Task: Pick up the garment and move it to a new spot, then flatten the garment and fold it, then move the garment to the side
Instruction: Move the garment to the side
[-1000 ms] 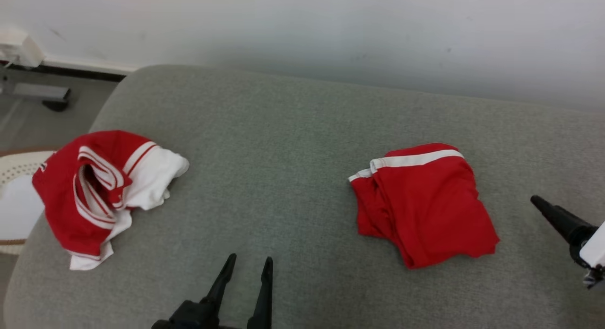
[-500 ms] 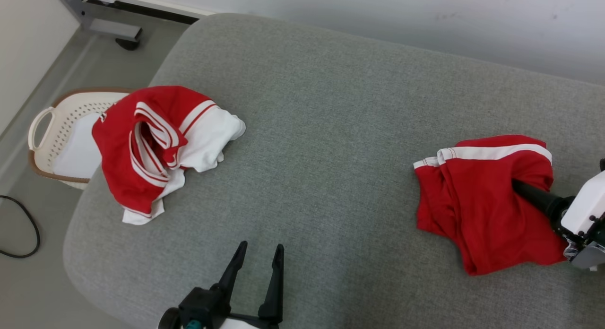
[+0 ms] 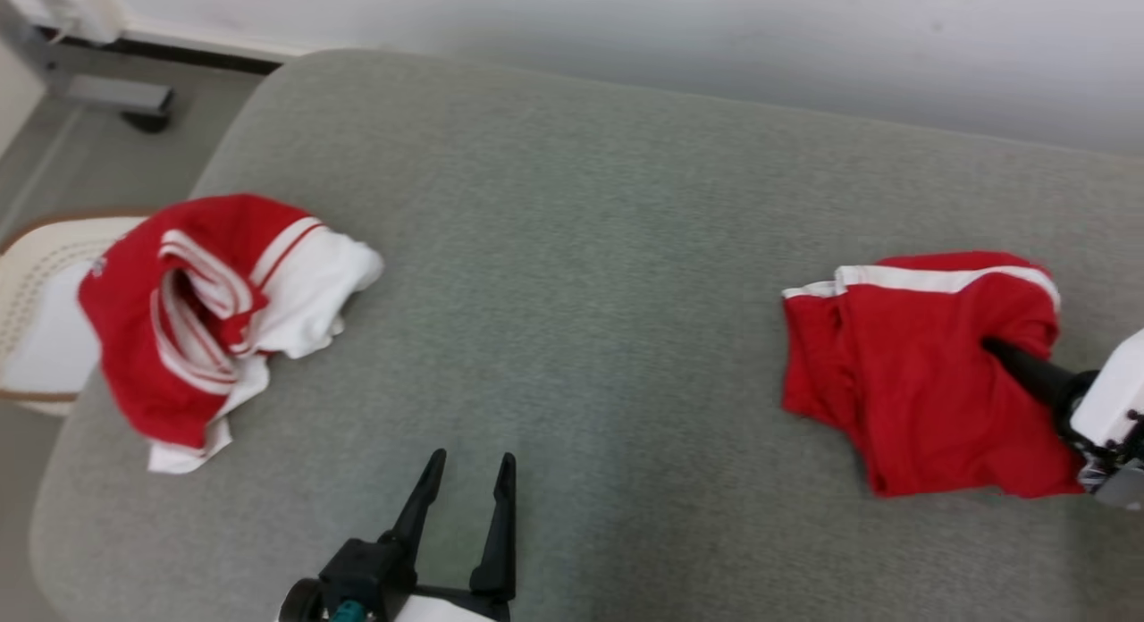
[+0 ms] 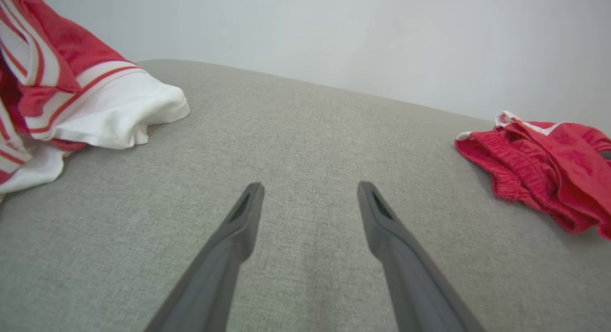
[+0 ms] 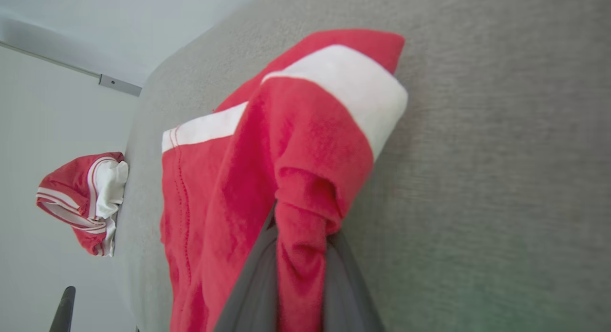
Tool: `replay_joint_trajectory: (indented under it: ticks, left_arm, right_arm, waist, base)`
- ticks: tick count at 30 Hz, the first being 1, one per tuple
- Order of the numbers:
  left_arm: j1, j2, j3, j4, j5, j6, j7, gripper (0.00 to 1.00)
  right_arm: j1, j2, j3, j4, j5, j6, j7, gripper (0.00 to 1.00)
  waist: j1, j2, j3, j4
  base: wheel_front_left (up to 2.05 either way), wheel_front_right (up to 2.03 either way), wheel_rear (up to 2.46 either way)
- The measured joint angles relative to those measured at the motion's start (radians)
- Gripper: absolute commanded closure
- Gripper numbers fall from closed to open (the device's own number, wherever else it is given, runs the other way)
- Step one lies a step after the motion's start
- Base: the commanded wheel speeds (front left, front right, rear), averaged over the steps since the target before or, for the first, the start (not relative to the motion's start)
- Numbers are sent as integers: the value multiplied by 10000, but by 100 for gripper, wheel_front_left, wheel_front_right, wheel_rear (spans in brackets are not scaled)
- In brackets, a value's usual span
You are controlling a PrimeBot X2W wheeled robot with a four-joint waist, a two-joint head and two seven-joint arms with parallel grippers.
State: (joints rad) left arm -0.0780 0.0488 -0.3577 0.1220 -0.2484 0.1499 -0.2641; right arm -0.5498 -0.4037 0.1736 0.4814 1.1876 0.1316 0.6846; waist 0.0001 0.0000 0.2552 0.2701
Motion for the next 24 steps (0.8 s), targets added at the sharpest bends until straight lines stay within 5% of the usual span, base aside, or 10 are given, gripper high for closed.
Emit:
replay_joint_trajectory:
  ticks: [13, 23, 24]
  left_arm:
    - [-469, -4, 305, 15, 633, -454, 0, 0]
    - [-797, -4, 341, 100, 907, -690, 0, 0]
    - [-796, -4, 376, 100, 966, -692, 0, 0]
  right_arm:
    - [459, -2309, -815, 307, -2063, 0, -970, 100]
    - [-123, -3137, -1051, 1569, -5104, 2, -1921, 100]
    - [-264, -3202, -1103, 1749, -5457, 4, -2077, 91]
  waist:
    - [0, 0, 263, -2203]
    - [0, 0, 964, -2283]
    - [-1, 0, 999, -2229]
  base:
    - [0, 0, 0]
    - [0, 0, 0]
    - [0, 0, 0]
